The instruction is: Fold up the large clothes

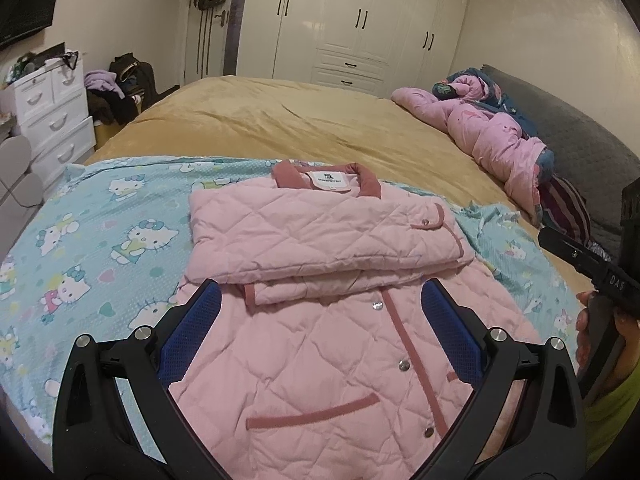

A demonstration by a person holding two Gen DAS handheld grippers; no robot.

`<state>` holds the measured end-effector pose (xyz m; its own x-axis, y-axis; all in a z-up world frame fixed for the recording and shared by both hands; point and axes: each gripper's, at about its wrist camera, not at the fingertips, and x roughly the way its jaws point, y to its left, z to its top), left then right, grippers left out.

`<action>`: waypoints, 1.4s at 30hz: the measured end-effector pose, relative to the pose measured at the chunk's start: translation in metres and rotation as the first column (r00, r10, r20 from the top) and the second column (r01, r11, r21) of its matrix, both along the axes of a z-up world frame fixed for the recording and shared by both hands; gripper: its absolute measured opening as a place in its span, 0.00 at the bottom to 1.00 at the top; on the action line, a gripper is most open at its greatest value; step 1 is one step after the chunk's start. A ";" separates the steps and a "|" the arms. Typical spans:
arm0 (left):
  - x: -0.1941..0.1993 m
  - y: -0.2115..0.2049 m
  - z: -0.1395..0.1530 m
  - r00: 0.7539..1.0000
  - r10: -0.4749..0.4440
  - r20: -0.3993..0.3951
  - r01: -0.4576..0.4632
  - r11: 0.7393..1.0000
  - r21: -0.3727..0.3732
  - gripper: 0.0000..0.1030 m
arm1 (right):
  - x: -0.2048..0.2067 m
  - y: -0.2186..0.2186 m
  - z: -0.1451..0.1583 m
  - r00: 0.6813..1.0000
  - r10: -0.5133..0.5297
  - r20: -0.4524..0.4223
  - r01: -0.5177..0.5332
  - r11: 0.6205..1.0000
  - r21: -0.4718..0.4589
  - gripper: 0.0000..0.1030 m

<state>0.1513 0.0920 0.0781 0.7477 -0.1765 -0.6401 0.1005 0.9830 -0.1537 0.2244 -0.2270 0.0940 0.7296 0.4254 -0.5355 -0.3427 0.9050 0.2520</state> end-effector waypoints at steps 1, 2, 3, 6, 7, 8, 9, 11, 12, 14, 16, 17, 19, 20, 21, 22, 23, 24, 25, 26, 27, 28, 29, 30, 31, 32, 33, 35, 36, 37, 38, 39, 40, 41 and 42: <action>-0.002 0.000 -0.001 1.000 0.000 0.000 0.000 1.000 0.003 0.91 | -0.003 -0.003 -0.001 1.000 -0.003 -0.001 0.003 1.000 -0.003 0.96; -0.005 -0.001 -0.003 1.000 0.001 -0.001 -0.001 1.000 0.008 0.91 | -0.005 -0.004 -0.003 1.000 -0.003 -0.004 0.003 1.000 -0.005 0.96; -0.008 -0.001 -0.004 1.000 0.001 -0.001 -0.001 1.000 0.011 0.91 | -0.008 -0.006 -0.005 1.000 -0.002 -0.009 0.002 1.000 -0.008 0.96; -0.016 -0.001 -0.009 1.000 0.002 -0.005 -0.002 1.000 0.017 0.91 | -0.014 -0.010 -0.011 1.000 0.000 -0.018 0.000 1.000 -0.019 0.96; -0.018 -0.001 -0.010 1.000 0.002 -0.005 -0.002 1.000 0.018 0.91 | -0.016 -0.010 -0.012 1.000 -0.001 -0.020 0.001 1.000 -0.021 0.96; -0.021 -0.001 -0.013 1.000 0.004 -0.009 -0.004 1.000 0.021 0.91 | -0.018 -0.012 -0.014 1.000 -0.001 -0.022 0.001 1.000 -0.021 0.96; -0.023 -0.001 -0.015 1.000 0.004 -0.010 -0.004 1.000 0.023 0.91 | -0.021 -0.014 -0.017 1.000 -0.002 -0.027 0.001 1.000 -0.019 0.96; -0.028 -0.002 -0.018 1.000 0.004 -0.013 -0.003 1.000 0.029 0.91 | -0.026 -0.017 -0.020 0.999 -0.004 -0.033 0.003 1.000 -0.025 0.96; -0.031 -0.002 -0.020 1.000 0.004 -0.015 -0.003 0.999 0.034 0.91 | -0.028 -0.018 -0.022 0.999 -0.005 -0.035 0.004 1.000 -0.029 0.96; -0.036 -0.002 -0.023 1.000 0.006 -0.014 -0.006 0.999 0.042 0.91 | -0.033 -0.020 -0.026 0.999 -0.003 -0.042 0.001 0.999 -0.037 0.96; -0.042 -0.002 -0.027 1.000 0.008 -0.018 -0.007 0.999 0.042 0.91 | -0.037 -0.023 -0.032 0.999 -0.005 -0.052 0.002 0.999 -0.046 0.96; -0.045 -0.002 -0.029 1.000 0.007 -0.019 -0.006 0.999 0.043 0.91 | -0.040 -0.024 -0.035 0.998 -0.005 -0.057 0.002 0.999 -0.049 0.96; -0.051 -0.003 -0.034 1.000 0.011 -0.024 -0.010 0.999 0.048 0.91 | -0.044 -0.028 -0.041 0.998 -0.008 -0.069 0.004 0.998 -0.058 0.96; -0.053 -0.003 -0.035 1.000 0.011 -0.024 -0.010 0.999 0.048 0.91 | -0.045 -0.029 -0.043 0.997 -0.009 -0.074 0.004 0.998 -0.061 0.96; -0.056 -0.003 -0.037 1.000 0.013 -0.025 -0.012 0.999 0.047 0.91 | -0.048 -0.031 -0.046 0.997 -0.011 -0.081 0.006 0.998 -0.064 0.96; -0.058 -0.004 -0.038 1.000 0.014 -0.024 -0.013 0.999 0.046 0.91 | -0.049 -0.033 -0.048 0.996 -0.012 -0.086 0.006 0.998 -0.068 0.96; -0.062 -0.004 -0.040 1.000 0.017 -0.023 -0.016 0.999 0.044 0.91 | -0.051 -0.034 -0.051 0.996 -0.012 -0.092 0.005 0.997 -0.074 0.96; -0.065 -0.004 -0.041 1.000 0.022 -0.019 -0.021 0.999 0.042 0.91 | -0.053 -0.036 -0.054 0.995 -0.015 -0.100 0.007 0.997 -0.081 0.96; -0.068 -0.004 -0.043 1.000 0.025 -0.016 -0.024 0.999 0.041 0.91 | -0.054 -0.037 -0.057 0.994 -0.017 -0.106 0.008 0.996 -0.085 0.96; -0.070 -0.004 -0.044 1.000 0.025 -0.016 -0.024 0.999 0.041 0.91 | -0.056 -0.039 -0.059 0.994 -0.017 -0.112 0.007 0.996 -0.088 0.96; -0.072 -0.004 -0.046 0.999 0.027 -0.018 -0.026 0.999 0.045 0.91 | -0.057 -0.040 -0.062 0.993 -0.017 -0.118 0.006 0.996 -0.091 0.96; -0.073 -0.004 -0.048 0.999 0.031 -0.022 -0.030 0.998 0.049 0.91 | -0.058 -0.042 -0.065 0.992 -0.019 -0.124 0.007 0.996 -0.093 0.96; -0.075 -0.003 -0.049 0.999 0.034 -0.023 -0.032 0.998 0.050 0.91 | -0.059 -0.044 -0.067 0.991 -0.020 -0.129 0.008 0.996 -0.093 0.96; -0.076 -0.003 -0.051 0.999 0.035 -0.026 -0.034 0.998 0.051 0.91 | -0.061 -0.046 -0.070 0.990 -0.022 -0.138 0.010 0.996 -0.093 0.96; -0.079 -0.003 -0.053 0.999 0.035 -0.028 -0.034 0.998 0.052 0.91 | -0.062 -0.048 -0.073 0.990 -0.026 -0.142 0.012 0.995 -0.094 0.96; -0.080 -0.003 -0.055 0.999 0.036 -0.030 -0.034 0.998 0.054 0.91 | -0.063 -0.050 -0.074 0.989 -0.028 -0.146 0.014 0.995 -0.095 0.96; -0.082 -0.004 -0.057 0.999 0.038 -0.034 -0.036 0.998 0.059 0.91 | -0.064 -0.051 -0.077 0.988 -0.030 -0.152 0.015 0.995 -0.095 0.96; -0.085 -0.004 -0.060 0.998 0.039 -0.039 -0.037 0.997 0.065 0.91 | -0.066 -0.054 -0.081 0.987 -0.031 -0.161 0.016 0.995 -0.094 0.96; -0.086 -0.004 -0.062 0.998 0.041 -0.044 -0.038 0.997 0.068 0.91 | -0.068 -0.056 -0.084 0.986 -0.033 -0.165 0.017 0.995 -0.096 0.96; -0.087 -0.004 -0.063 0.998 0.041 -0.046 -0.038 0.997 0.068 0.91 | -0.069 -0.057 -0.085 0.985 -0.033 -0.168 0.017 0.995 -0.096 0.96; -0.088 -0.004 -0.065 0.998 0.043 -0.049 -0.040 0.997 0.070 0.91 | -0.069 -0.058 -0.086 0.985 -0.035 -0.170 0.018 0.995 -0.095 0.96; -0.089 -0.004 -0.067 0.998 0.046 -0.053 -0.042 0.996 0.073 0.91 | -0.070 -0.059 -0.088 0.984 -0.035 -0.173 0.019 0.995 -0.095 0.96; -0.090 -0.004 -0.069 0.997 0.047 -0.056 -0.042 0.996 0.076 0.91 | -0.071 -0.061 -0.090 0.983 -0.035 -0.179 0.018 0.995 -0.094 0.96; -0.090 -0.003 -0.071 0.997 0.050 -0.060 -0.045 0.996 0.078 0.91 | -0.072 -0.062 -0.091 0.983 -0.035 -0.181 0.018 0.995 -0.096 0.96; -0.090 -0.003 -0.073 0.996 0.053 -0.068 -0.047 0.996 0.078 0.91 | -0.073 -0.064 -0.093 0.982 -0.035 -0.185 0.017 0.995 -0.098 0.96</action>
<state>0.0611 0.0892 0.0047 0.7076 -0.0885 -0.7011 0.0425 0.9957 -0.0828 0.1516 -0.2906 0.0010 0.6234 0.3481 -0.7001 -0.2740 0.9359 0.2214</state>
